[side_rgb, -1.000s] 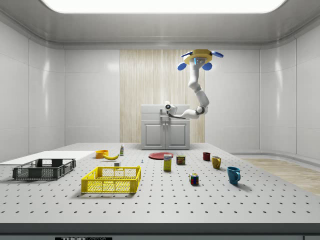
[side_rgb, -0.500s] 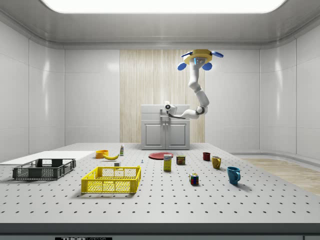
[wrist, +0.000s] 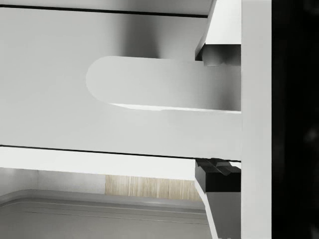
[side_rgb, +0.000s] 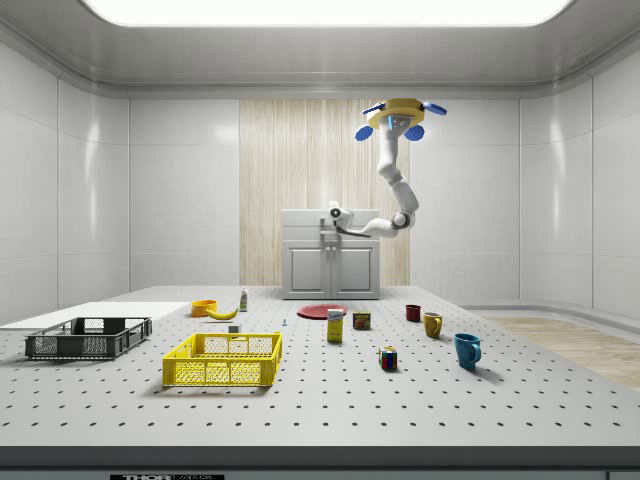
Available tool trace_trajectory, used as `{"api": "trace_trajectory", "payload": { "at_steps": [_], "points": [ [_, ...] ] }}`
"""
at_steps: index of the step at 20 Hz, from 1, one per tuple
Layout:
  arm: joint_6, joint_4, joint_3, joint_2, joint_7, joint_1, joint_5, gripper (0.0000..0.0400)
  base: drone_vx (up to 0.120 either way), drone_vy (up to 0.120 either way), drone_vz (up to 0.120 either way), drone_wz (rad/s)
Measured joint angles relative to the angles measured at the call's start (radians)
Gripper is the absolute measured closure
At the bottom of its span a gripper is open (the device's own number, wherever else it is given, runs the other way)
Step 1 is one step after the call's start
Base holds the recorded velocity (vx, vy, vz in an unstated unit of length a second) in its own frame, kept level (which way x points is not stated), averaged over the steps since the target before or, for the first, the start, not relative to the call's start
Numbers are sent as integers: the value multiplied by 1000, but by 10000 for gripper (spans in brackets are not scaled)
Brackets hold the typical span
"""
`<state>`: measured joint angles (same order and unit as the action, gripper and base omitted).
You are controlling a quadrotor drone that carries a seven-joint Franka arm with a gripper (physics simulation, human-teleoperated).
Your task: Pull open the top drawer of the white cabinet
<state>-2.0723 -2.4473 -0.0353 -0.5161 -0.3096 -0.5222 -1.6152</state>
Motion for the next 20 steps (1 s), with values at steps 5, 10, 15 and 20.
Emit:
{"api": "trace_trajectory", "payload": {
  "at_steps": [5, 10, 15, 20],
  "points": [
    [139, -69, -174, -9, 56, -39, 53, 212, 0, 0, 0, 0],
    [68, -46, -104, -53, -50, -46, -23, 271, 0, 0, 0, 0],
    [19, -12, -47, -60, -105, -48, -70, 288, 0, 0, 0, 0],
    [-2, 9, -12, -58, -131, -42, -93, 249, 0, 0, 0, 0]
  ]
}}
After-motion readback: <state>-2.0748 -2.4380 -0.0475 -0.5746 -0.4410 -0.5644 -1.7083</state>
